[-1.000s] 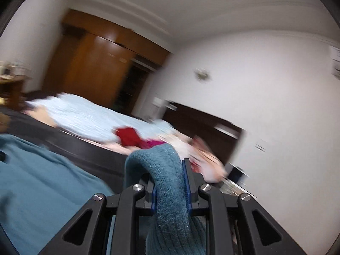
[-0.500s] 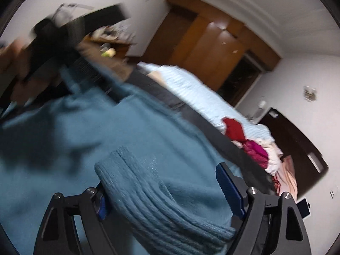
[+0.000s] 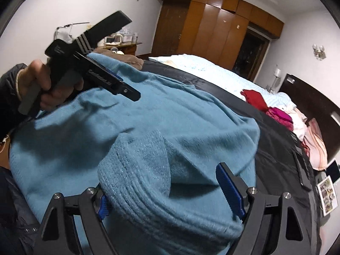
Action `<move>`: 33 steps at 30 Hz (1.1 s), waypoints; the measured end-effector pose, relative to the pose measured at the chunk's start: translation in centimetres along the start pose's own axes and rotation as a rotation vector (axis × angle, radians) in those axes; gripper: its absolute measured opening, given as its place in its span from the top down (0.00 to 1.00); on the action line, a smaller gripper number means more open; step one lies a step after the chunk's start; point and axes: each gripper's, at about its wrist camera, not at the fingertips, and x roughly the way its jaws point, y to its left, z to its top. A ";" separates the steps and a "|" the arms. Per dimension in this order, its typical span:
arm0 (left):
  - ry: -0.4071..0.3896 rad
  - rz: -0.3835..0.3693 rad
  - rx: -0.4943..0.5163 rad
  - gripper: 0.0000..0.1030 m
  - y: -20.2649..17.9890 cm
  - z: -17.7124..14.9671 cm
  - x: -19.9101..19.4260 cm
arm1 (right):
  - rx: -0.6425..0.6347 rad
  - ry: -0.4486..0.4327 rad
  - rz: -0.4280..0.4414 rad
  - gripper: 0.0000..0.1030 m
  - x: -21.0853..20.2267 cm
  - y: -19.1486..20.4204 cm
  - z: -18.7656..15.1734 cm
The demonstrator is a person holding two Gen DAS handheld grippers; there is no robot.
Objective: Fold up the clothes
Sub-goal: 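Fold the held hem over the sweater body with the right gripper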
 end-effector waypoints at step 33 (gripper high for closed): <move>-0.051 -0.098 0.336 0.19 -7.9 -5.4 -5.3 | 0.631 -0.042 0.648 0.16 -0.3 -7.4 -5.1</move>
